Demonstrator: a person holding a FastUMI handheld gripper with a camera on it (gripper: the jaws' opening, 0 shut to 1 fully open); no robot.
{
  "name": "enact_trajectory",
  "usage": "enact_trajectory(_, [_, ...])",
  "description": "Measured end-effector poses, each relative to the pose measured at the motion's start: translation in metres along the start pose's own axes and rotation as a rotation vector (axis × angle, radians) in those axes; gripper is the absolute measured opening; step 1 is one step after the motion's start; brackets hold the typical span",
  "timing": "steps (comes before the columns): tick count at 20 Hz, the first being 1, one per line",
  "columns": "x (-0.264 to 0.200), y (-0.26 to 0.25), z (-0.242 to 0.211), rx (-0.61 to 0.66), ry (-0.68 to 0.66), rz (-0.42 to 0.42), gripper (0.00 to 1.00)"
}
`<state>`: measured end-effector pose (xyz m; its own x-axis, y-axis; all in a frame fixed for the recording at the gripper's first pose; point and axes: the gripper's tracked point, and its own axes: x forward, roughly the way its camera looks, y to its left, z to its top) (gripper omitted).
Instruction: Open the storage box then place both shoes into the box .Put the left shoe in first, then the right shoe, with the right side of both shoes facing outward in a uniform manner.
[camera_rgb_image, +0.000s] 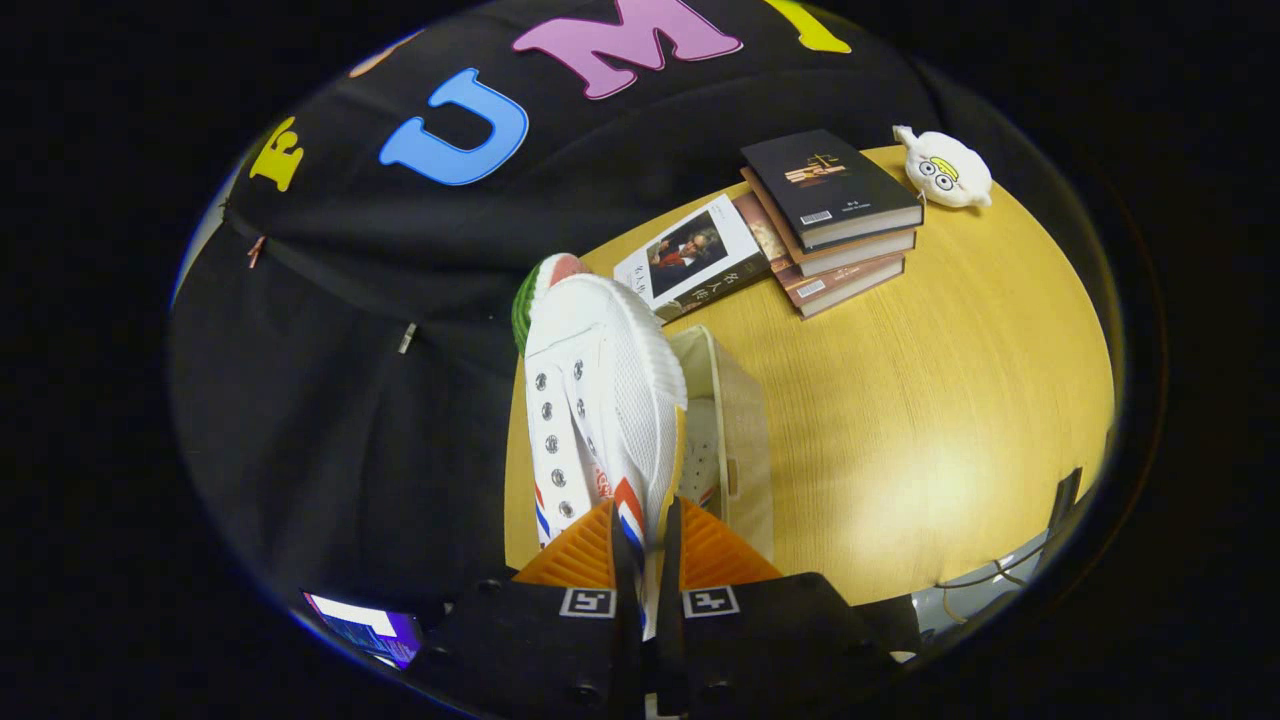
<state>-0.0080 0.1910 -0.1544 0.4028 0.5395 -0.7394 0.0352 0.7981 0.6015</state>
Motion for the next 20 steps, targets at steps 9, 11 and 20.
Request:
enact_trajectory(9, [0.024, 0.019, -0.020, -0.031, 0.013, 0.000, 0.24])
enact_trajectory(11, [0.018, 0.031, -0.008, -0.051, -0.040, 0.044, 0.61])
enact_trajectory(20, [-0.065, 0.042, 0.078, -0.215, -0.434, -0.005, 0.99])
